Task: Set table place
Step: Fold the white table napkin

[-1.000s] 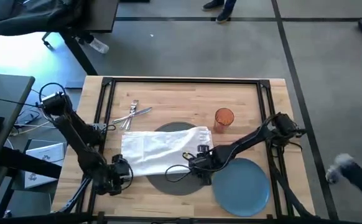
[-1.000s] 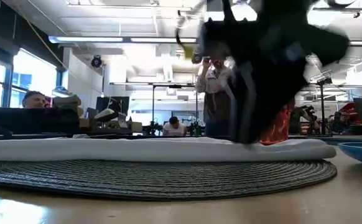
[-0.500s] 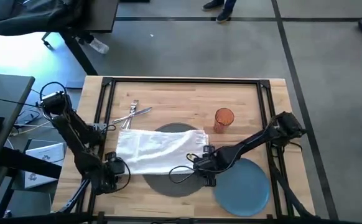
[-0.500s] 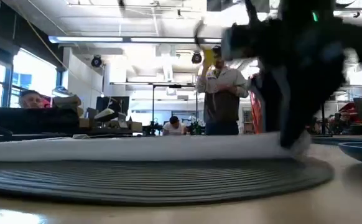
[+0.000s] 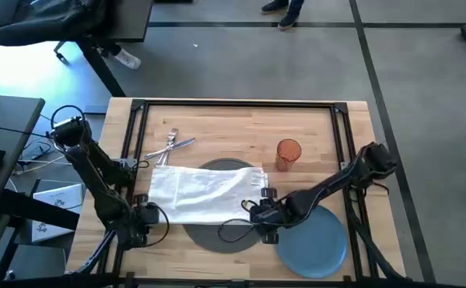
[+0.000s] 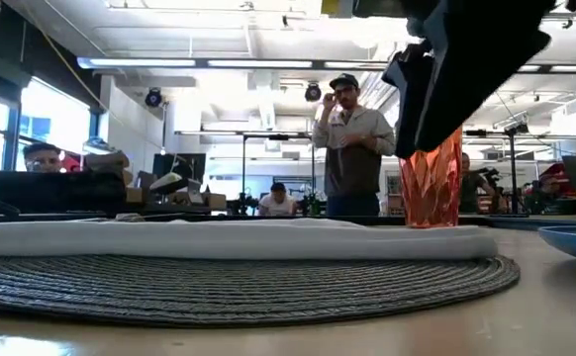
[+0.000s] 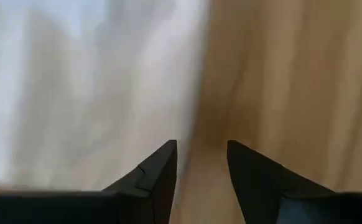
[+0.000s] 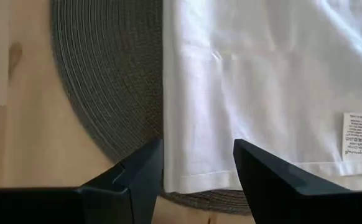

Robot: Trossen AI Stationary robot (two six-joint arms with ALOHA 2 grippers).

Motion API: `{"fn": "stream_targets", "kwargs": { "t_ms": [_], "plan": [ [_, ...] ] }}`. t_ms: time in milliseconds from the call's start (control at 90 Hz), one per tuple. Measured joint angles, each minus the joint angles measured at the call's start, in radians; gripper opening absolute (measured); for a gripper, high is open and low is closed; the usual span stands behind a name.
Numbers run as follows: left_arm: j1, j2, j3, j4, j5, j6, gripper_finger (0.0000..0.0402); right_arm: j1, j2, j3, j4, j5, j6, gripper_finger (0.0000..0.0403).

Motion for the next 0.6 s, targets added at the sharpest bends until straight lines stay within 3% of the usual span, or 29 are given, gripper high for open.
{"fn": "stream_targets", "kwargs": {
  "t_ms": [256, 600],
  "plan": [
    [-0.01, 0.0, -0.027, -0.049, 0.003, -0.004, 0.0126, 0.005, 0.05, 0.0, 0.001, 0.002, 0.057, 0.0183],
    [-0.037, -0.004, -0.095, 0.053, -0.015, -0.025, 0.0126, 0.002, 0.125, 0.0, 0.022, -0.057, 0.025, 0.0183]
  ]
}}
